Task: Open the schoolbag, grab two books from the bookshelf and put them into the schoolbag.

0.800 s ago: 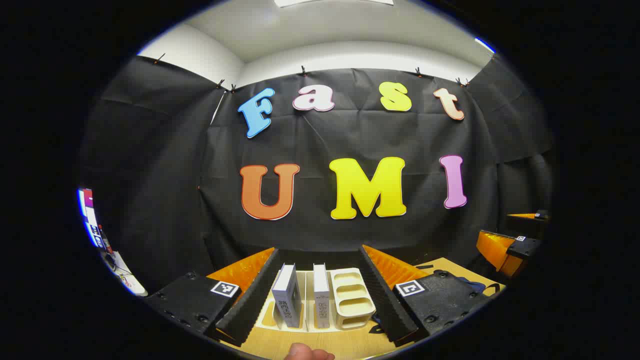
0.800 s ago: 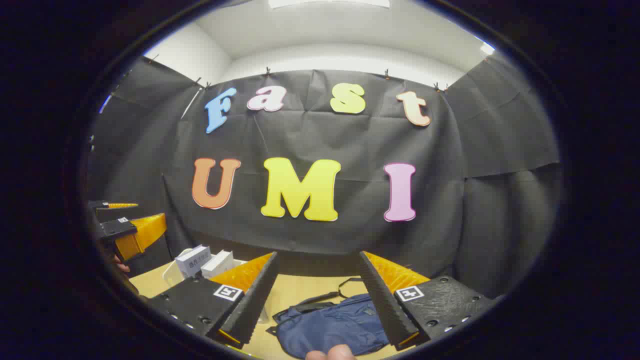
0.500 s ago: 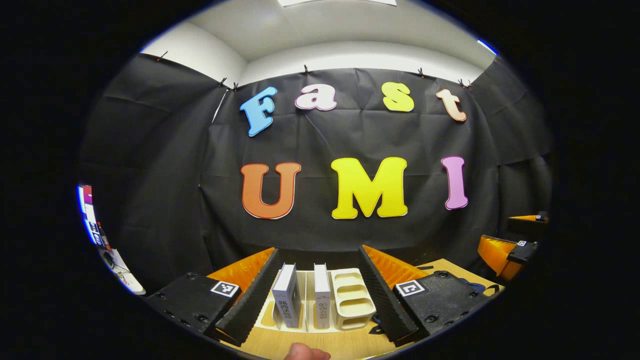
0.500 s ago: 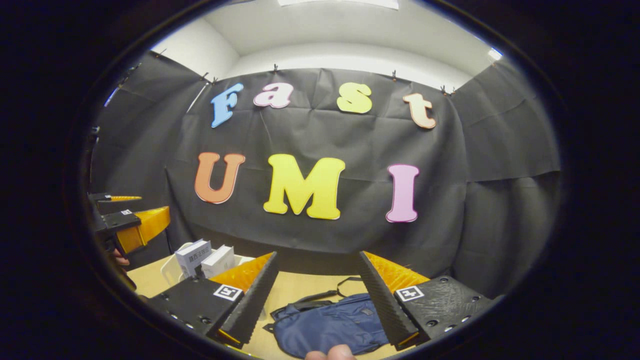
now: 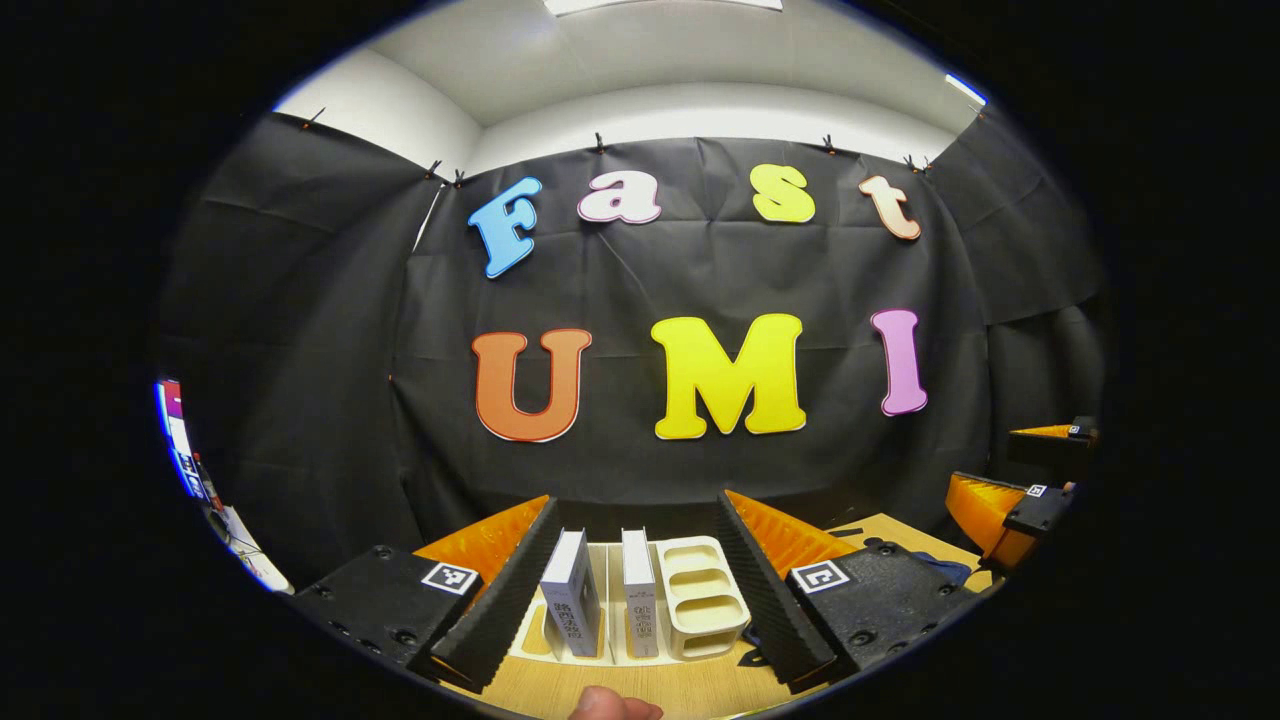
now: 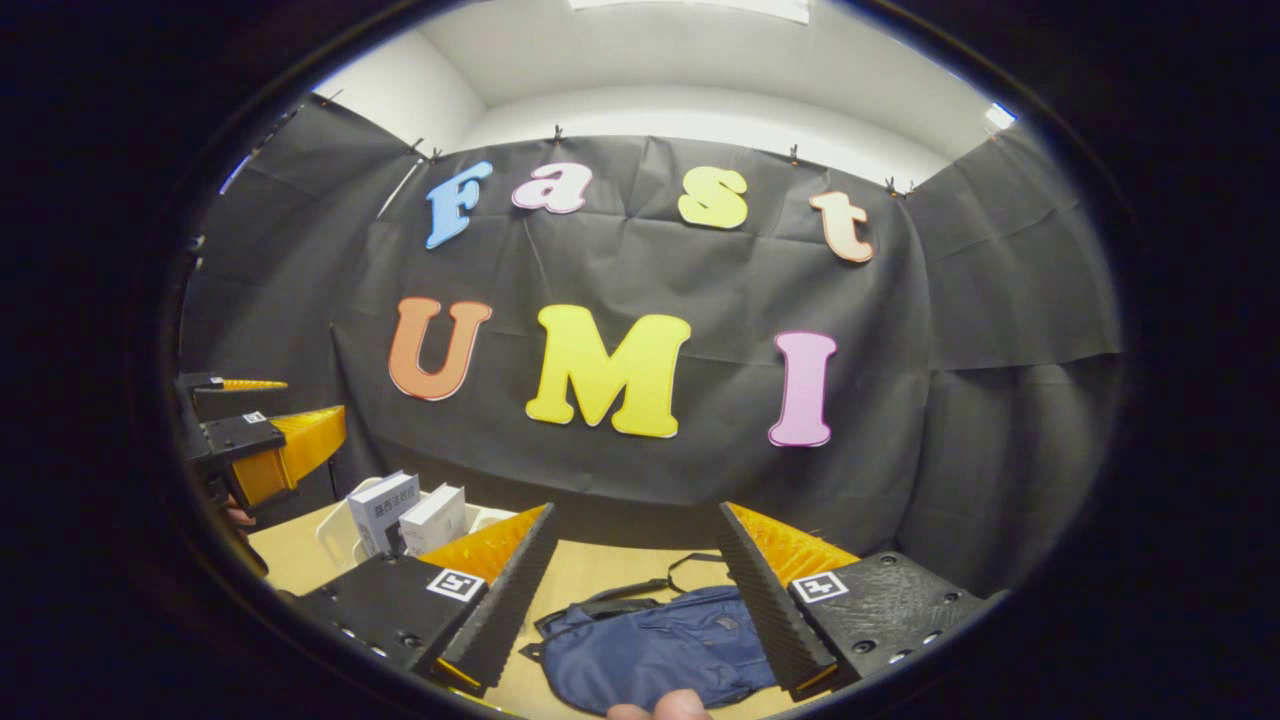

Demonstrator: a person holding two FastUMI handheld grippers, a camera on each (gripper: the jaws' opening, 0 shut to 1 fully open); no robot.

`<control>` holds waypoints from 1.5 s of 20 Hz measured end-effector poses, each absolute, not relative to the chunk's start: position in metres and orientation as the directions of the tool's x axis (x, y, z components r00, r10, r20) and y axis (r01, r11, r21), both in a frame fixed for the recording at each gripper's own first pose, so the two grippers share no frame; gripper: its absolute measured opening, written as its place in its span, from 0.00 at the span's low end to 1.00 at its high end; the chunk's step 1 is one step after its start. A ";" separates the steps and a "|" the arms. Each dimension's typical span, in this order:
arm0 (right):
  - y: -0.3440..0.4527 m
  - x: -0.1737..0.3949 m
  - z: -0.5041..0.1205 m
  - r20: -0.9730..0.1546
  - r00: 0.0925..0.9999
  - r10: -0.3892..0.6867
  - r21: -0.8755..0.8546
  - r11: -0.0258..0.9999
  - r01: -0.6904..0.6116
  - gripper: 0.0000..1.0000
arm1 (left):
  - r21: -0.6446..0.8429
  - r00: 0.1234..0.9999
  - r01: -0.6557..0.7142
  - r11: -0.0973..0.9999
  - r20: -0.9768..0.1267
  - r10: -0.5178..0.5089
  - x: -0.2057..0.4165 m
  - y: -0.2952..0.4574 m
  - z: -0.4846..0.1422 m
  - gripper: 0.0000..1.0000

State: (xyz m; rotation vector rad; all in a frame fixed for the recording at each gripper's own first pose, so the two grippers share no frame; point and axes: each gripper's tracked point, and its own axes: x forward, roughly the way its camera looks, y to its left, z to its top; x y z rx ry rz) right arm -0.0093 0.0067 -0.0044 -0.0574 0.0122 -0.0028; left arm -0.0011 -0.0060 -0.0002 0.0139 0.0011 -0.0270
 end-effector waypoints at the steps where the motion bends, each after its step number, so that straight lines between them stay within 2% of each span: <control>1: 0.006 -0.009 -0.006 -0.013 1.000 -0.003 -0.058 0.998 0.002 0.96 | 0.010 1.000 0.027 1.000 -0.006 -0.027 0.000 -0.007 -0.002 0.98; 3: 0.007 -0.008 -0.011 -0.020 1.000 -0.002 -0.065 0.998 0.000 0.98 | 0.004 1.000 0.026 1.000 -0.015 -0.026 0.001 -0.006 -0.004 0.98; 10: 0.020 -0.006 -0.054 -0.080 0.996 0.027 -0.118 0.992 -0.036 0.95 | -0.004 0.999 0.015 1.000 -0.039 -0.015 0.003 -0.001 -0.012 0.97; 11: 0.022 -0.005 -0.070 -0.107 0.994 0.033 -0.132 0.990 -0.047 0.98 | -0.004 0.999 0.014 1.000 -0.042 -0.014 0.002 0.000 -0.012 0.97; 18: 0.039 -0.006 -0.197 -0.328 0.943 0.056 -0.209 0.969 -0.130 0.96 | -0.004 0.997 0.021 1.000 -0.071 -0.022 0.001 0.000 -0.023 0.97; 19: 0.041 -0.008 -0.217 -0.360 0.931 0.056 -0.233 0.961 -0.148 0.98 | -0.002 0.997 0.021 1.000 -0.073 -0.022 0.001 -0.001 -0.023 0.98; 23: 0.047 -0.017 -0.286 -0.479 0.875 0.076 -0.296 0.924 -0.242 0.96 | 0.001 0.997 0.020 1.000 -0.078 -0.020 -0.002 0.000 -0.024 0.98; 30: 0.037 -0.021 -0.365 -0.616 0.787 0.008 -0.376 0.876 -0.303 0.96 | 0.030 0.994 -0.014 0.999 -0.109 0.017 -0.003 0.015 -0.033 0.98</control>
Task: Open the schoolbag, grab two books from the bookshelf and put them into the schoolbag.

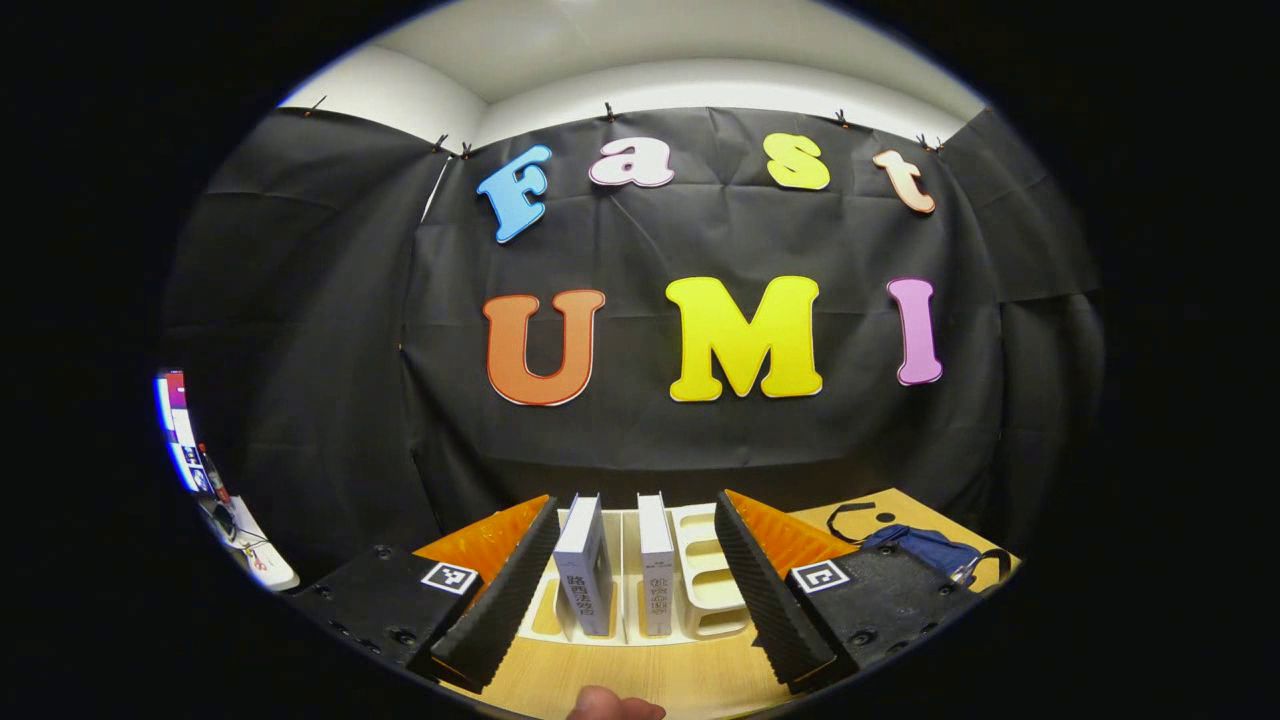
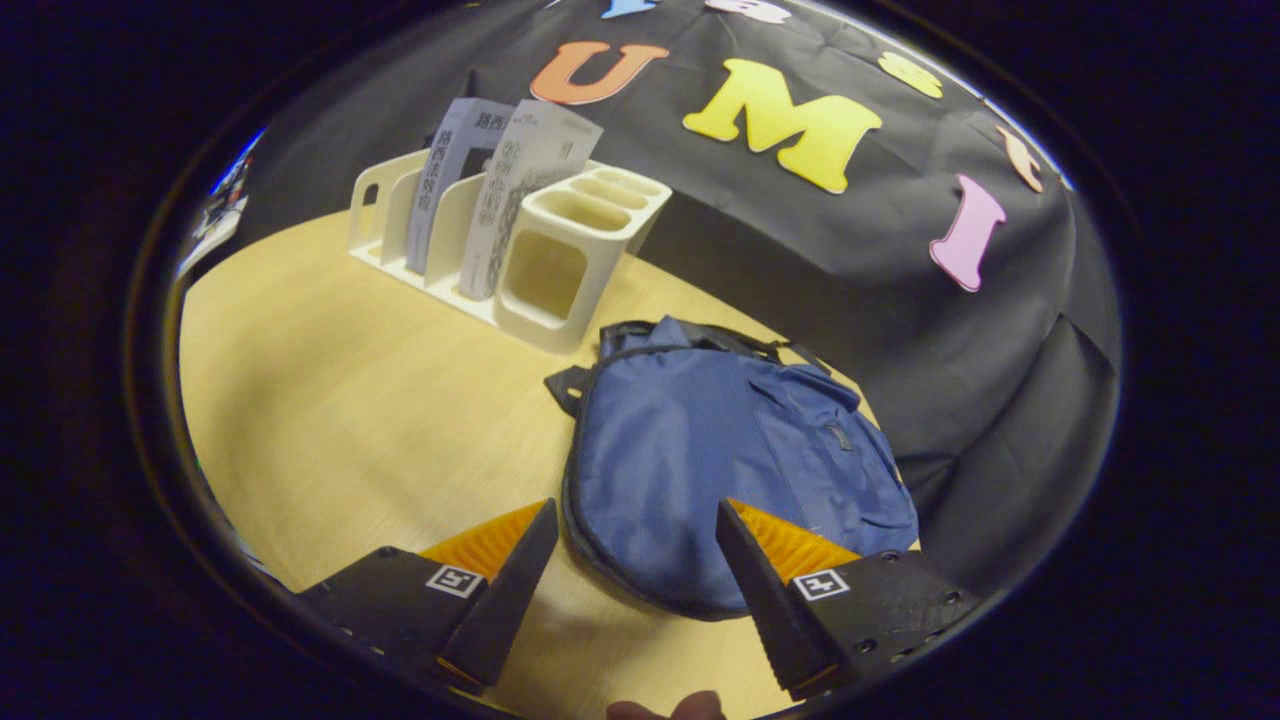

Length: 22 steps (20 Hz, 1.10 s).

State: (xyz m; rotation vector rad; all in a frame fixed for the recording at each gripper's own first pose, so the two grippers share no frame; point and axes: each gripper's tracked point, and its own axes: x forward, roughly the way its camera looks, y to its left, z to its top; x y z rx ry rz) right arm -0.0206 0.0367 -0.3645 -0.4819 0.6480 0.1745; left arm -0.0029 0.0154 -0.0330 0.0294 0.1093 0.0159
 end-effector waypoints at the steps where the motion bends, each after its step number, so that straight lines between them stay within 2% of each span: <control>1: 0.037 -0.021 -0.370 -0.621 0.784 0.000 -0.383 0.872 -0.304 0.96 | 0.033 0.994 -0.018 0.999 -0.108 0.022 -0.003 0.017 -0.032 0.98; 2: 0.038 -0.019 -0.374 -0.625 0.781 -0.003 -0.387 0.870 -0.306 0.99 | 0.037 0.994 -0.022 0.999 -0.107 0.026 0.000 0.018 -0.033 0.98; 5: 0.039 -0.015 -0.370 -0.612 0.790 -0.017 -0.422 0.852 -0.309 0.96 | 0.041 0.993 -0.030 0.999 -0.111 0.034 0.000 0.020 -0.033 0.98; 9: 0.035 -0.005 -0.343 -0.518 0.854 -0.048 -0.521 0.810 -0.271 0.94 | 0.031 0.993 -0.035 0.999 -0.115 0.039 0.002 0.022 -0.035 0.98; 11: 0.034 -0.005 -0.341 -0.497 0.865 -0.062 -0.564 0.781 -0.268 0.98 | 0.025 0.992 -0.037 0.999 -0.120 0.040 0.002 0.022 -0.037 0.98; 13: 0.030 -0.007 -0.347 -0.508 0.858 -0.078 -0.582 0.766 -0.275 0.99 | 0.025 0.992 -0.038 0.999 -0.123 0.041 0.001 0.022 -0.037 0.98; 14: 0.028 -0.009 -0.351 -0.518 0.851 -0.083 -0.583 0.763 -0.280 0.94 | 0.025 0.992 -0.038 0.999 -0.122 0.041 0.001 0.023 -0.036 0.98; 15: 0.028 -0.011 -0.354 -0.526 0.846 -0.087 -0.583 0.761 -0.284 0.94 | 0.025 0.992 -0.037 0.999 -0.123 0.040 0.002 0.023 -0.036 0.98; 16: 0.027 -0.013 -0.357 -0.533 0.841 -0.090 -0.581 0.761 -0.288 0.99 | 0.026 0.991 -0.038 0.999 -0.124 0.041 0.001 0.024 -0.036 0.98; 17: 0.027 -0.015 -0.360 -0.538 0.838 -0.089 -0.579 0.762 -0.291 0.95 | 0.026 0.991 -0.039 0.999 -0.125 0.042 0.001 0.024 -0.037 0.98; 18: 0.027 -0.017 -0.362 -0.545 0.834 -0.087 -0.575 0.763 -0.296 0.99 | 0.024 0.991 -0.039 0.999 -0.128 0.041 0.000 0.025 -0.039 0.98; 19: 0.025 -0.022 -0.365 -0.553 0.828 -0.092 -0.574 0.763 -0.299 0.95 | 0.022 0.991 -0.038 0.999 -0.130 0.041 0.000 0.025 -0.040 0.98; 20: 0.020 -0.027 -0.369 -0.561 0.821 -0.109 -0.580 0.759 -0.296 0.99 | 0.019 0.990 -0.037 0.999 -0.132 0.039 0.000 0.024 -0.041 0.98; 21: 0.011 -0.030 -0.372 -0.566 0.814 -0.129 -0.584 0.760 -0.285 0.93 | 0.016 0.990 -0.035 0.999 -0.135 0.037 0.001 0.023 -0.042 0.98; 22: 0.004 -0.034 -0.375 -0.572 0.807 -0.147 -0.579 0.769 -0.270 0.99 | 0.015 0.990 -0.032 0.999 -0.139 0.034 0.000 0.022 -0.043 0.98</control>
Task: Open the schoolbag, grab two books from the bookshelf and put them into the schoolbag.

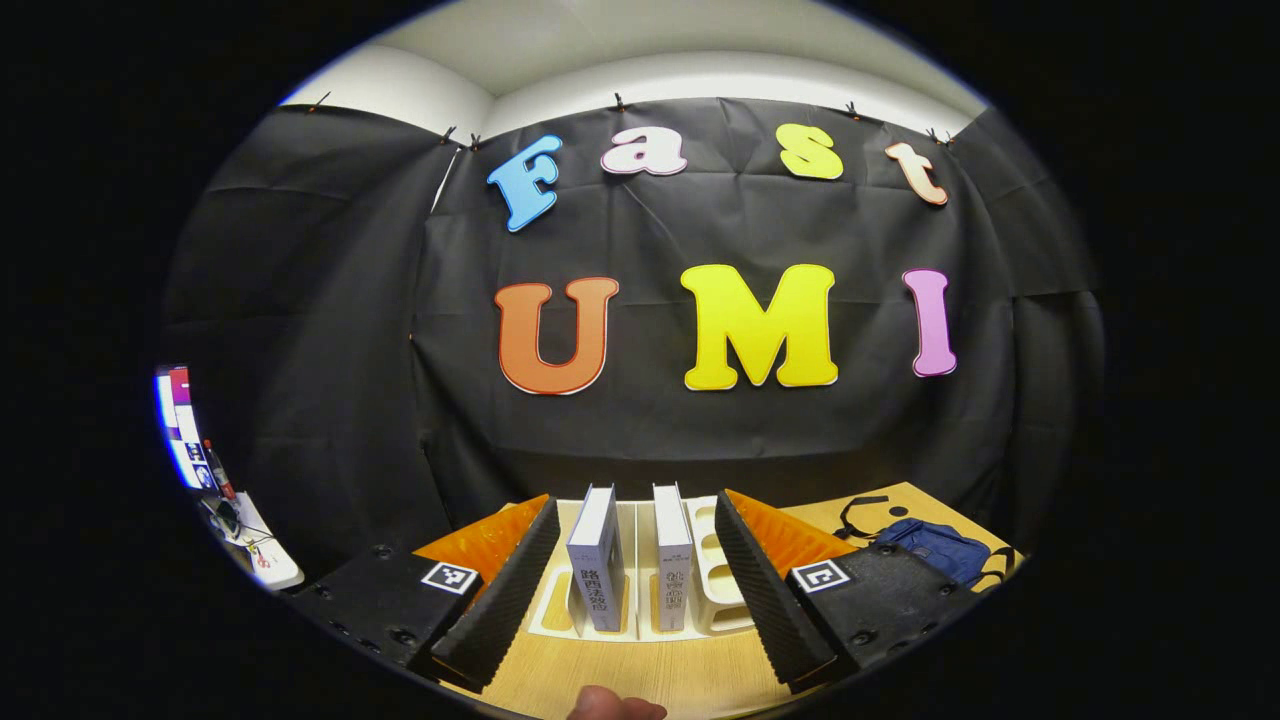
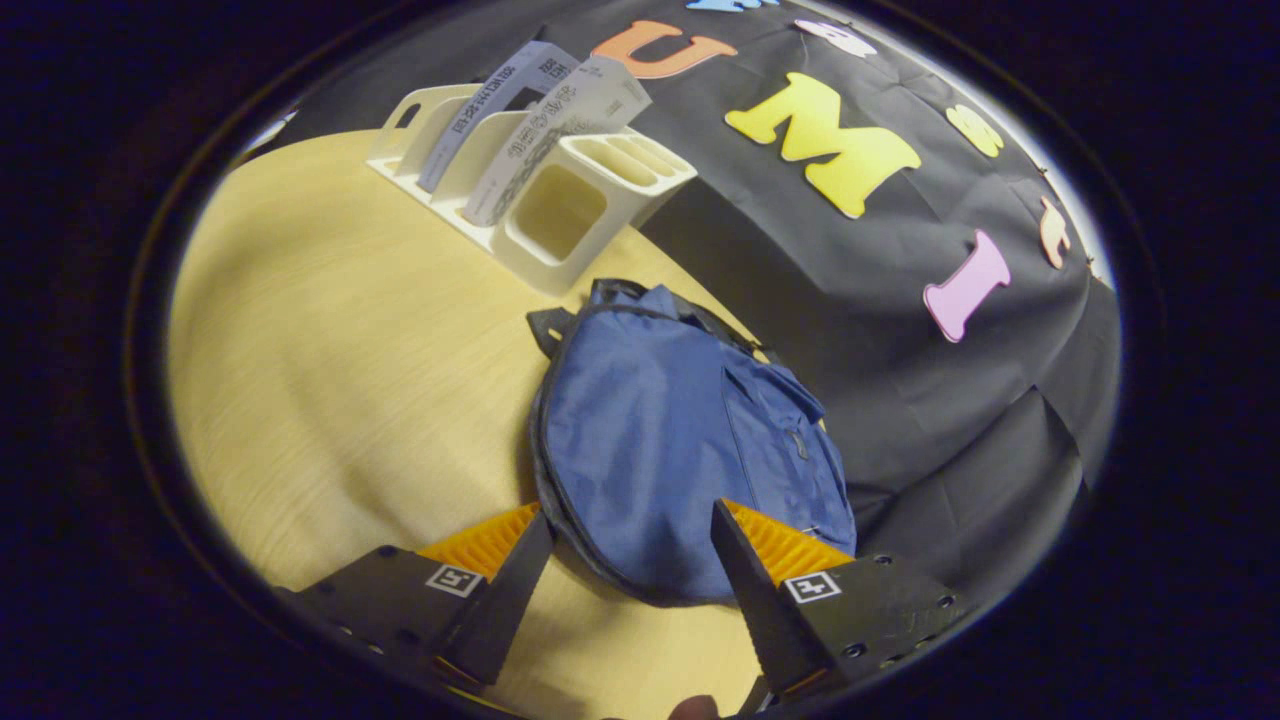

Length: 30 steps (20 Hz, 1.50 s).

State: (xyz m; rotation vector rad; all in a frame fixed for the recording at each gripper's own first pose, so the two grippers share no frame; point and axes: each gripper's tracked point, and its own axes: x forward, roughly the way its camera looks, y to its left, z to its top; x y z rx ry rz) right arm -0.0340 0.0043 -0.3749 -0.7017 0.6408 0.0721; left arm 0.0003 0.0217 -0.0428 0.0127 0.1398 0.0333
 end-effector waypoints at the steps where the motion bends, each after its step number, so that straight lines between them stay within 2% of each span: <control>1: -0.003 -0.035 -0.376 -0.574 0.802 -0.165 -0.572 0.782 -0.248 0.93 | 0.014 0.989 -0.029 0.999 -0.142 0.030 0.001 0.020 -0.044 0.98; 2: -0.008 -0.034 -0.373 -0.568 0.803 -0.178 -0.567 0.793 -0.225 0.99 | 0.012 0.989 -0.025 1.000 -0.143 0.026 0.001 0.019 -0.044 0.98; 3: -0.010 -0.031 -0.368 -0.559 0.809 -0.183 -0.563 0.800 -0.208 0.93 | 0.013 0.989 -0.021 1.000 -0.143 0.023 0.001 0.018 -0.044 0.98; 6: -0.007 -0.014 -0.346 -0.485 0.854 -0.189 -0.589 0.792 -0.159 0.93 | 0.019 0.990 -0.009 1.000 -0.141 0.012 0.003 0.014 -0.044 0.98; 7: -0.007 -0.008 -0.339 -0.456 0.869 -0.194 -0.602 0.787 -0.140 0.98 | 0.024 0.990 -0.005 1.000 -0.141 0.009 0.004 0.012 -0.043 0.98; 8: -0.007 -0.002 -0.337 -0.440 0.875 -0.202 -0.609 0.783 -0.126 0.92 | 0.030 0.990 -0.002 1.000 -0.140 0.006 0.004 0.012 -0.043 0.98; 12: -0.008 0.024 -0.346 -0.460 0.860 -0.221 -0.591 0.799 -0.110 0.92 | 0.051 0.990 0.006 0.999 -0.140 0.001 0.006 0.009 -0.040 0.98; 16: -0.017 0.049 -0.331 -0.468 0.854 -0.225 -0.544 0.836 -0.077 0.47 | 0.064 0.990 -0.002 0.998 -0.142 0.011 0.012 0.009 -0.038 0.98; 19: -0.027 0.063 -0.305 -0.491 0.845 -0.211 -0.446 0.894 -0.035 0.14 | 0.061 0.989 -0.011 0.998 -0.149 0.020 0.021 0.011 -0.038 0.98; 20: -0.030 0.065 -0.297 -0.505 0.841 -0.195 -0.406 0.913 -0.033 0.10 | 0.061 0.988 -0.014 0.998 -0.150 0.023 0.026 0.012 -0.037 0.98; 22: -0.043 0.079 -0.284 -0.514 0.839 -0.178 -0.366 0.930 -0.027 0.10 | 0.053 0.985 -0.007 0.999 -0.174 0.016 0.039 0.013 -0.039 0.98; 25: -0.059 0.079 -0.246 -0.526 0.842 -0.119 -0.293 0.955 -0.048 0.04 | 0.047 0.977 0.023 0.999 -0.211 -0.012 0.071 0.008 -0.037 0.98; 27: -0.076 0.084 -0.223 -0.533 0.842 -0.086 -0.230 0.972 -0.046 0.04 | 0.036 0.964 0.054 0.998 -0.263 -0.043 0.093 0.002 -0.039 0.98; 30: -0.114 0.100 -0.186 -0.524 0.850 -0.055 -0.150 0.988 -0.028 0.04 | -0.018 0.911 0.089 0.996 -0.403 -0.089 0.127 -0.012 -0.061 0.98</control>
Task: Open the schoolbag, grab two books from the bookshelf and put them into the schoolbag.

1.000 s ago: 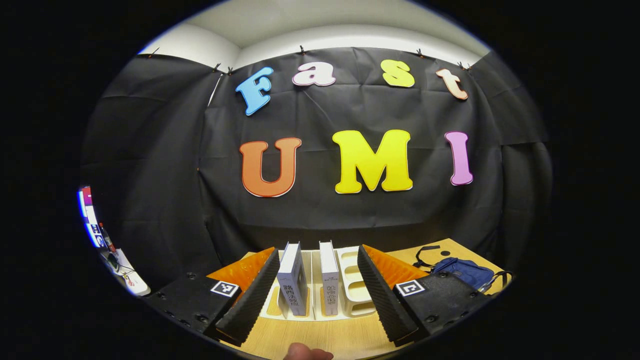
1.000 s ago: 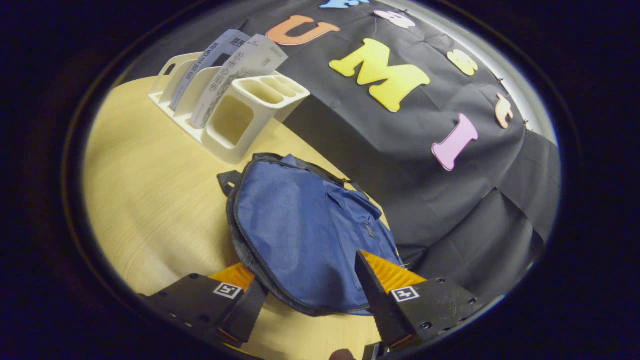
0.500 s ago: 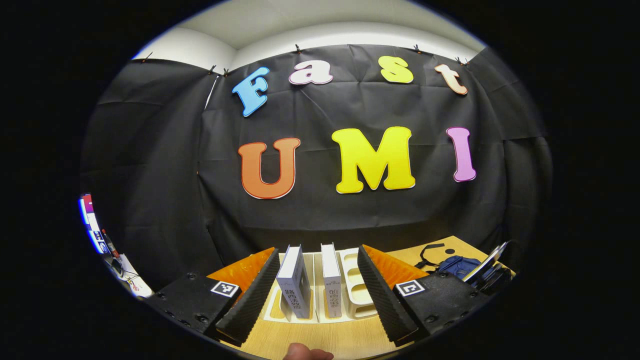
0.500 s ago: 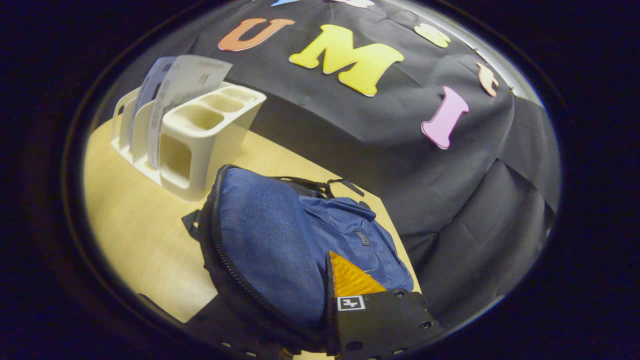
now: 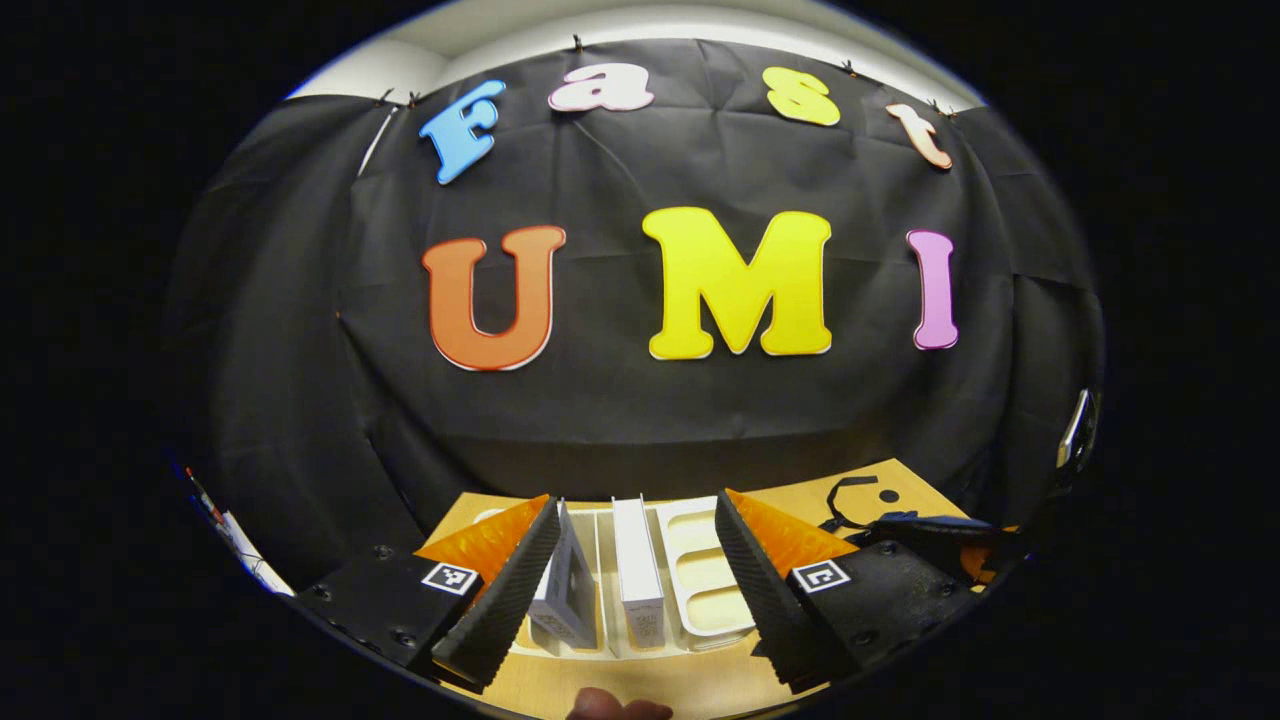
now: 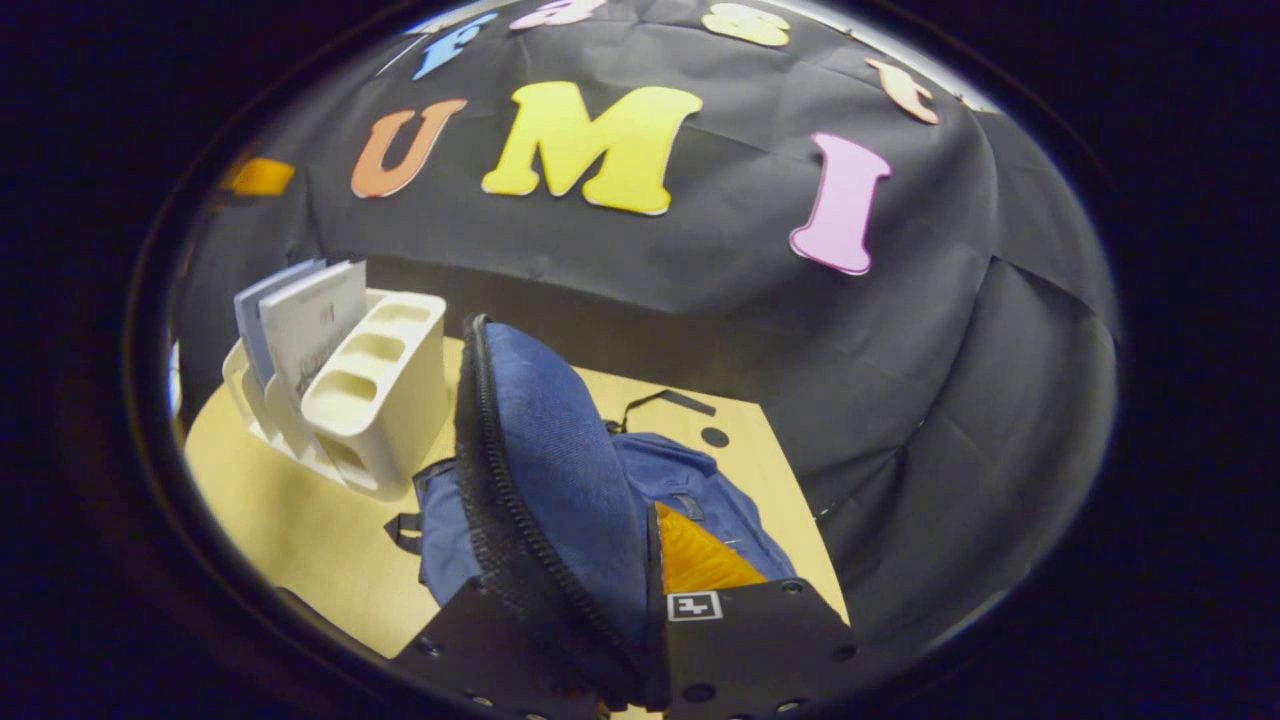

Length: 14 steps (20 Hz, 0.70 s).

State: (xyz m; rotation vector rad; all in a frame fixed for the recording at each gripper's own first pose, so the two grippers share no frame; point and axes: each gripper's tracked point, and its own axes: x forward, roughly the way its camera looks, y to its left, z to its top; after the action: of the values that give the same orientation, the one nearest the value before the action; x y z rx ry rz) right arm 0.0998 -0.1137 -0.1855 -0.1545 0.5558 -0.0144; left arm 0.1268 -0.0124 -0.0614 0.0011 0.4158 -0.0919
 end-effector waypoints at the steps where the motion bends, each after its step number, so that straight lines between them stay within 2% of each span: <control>1: -0.127 0.104 -0.179 -0.529 0.847 -0.048 -0.118 0.993 -0.018 0.04 | -0.038 0.885 0.093 0.995 -0.455 -0.101 0.135 -0.016 -0.072 0.98; 3: -0.152 0.109 -0.174 -0.548 0.836 -0.027 -0.064 0.998 -0.010 0.04 | -0.086 0.798 0.112 0.990 -0.586 -0.141 0.146 -0.025 -0.099 1.00; 4: -0.162 0.110 -0.173 -0.557 0.831 -0.009 -0.044 0.999 -0.018 0.04 | -0.096 0.744 0.114 0.989 -0.652 -0.149 0.146 -0.025 -0.114 0.98; 6: -0.175 0.112 -0.173 -0.569 0.822 0.029 -0.021 0.999 -0.050 0.05 | -0.087 0.648 0.102 0.991 -0.750 -0.133 0.152 -0.019 -0.137 0.98; 11: -0.188 0.120 -0.172 -0.580 0.809 0.099 0.021 0.994 -0.106 0.05 | -0.039 0.414 0.081 0.996 -0.908 -0.069 0.160 -0.004 -0.182 0.98; 14: -0.199 0.127 -0.175 -0.574 0.812 0.108 0.016 0.993 -0.121 0.05 | -0.016 0.329 0.047 0.999 -0.944 -0.031 0.165 -0.004 -0.192 0.99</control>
State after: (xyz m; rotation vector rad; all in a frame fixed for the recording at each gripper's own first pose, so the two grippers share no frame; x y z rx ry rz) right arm 0.1270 -0.1993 -0.1754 -0.0215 0.6114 0.1219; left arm 0.1647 -0.0044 -0.1924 0.0145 1.2349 -0.0507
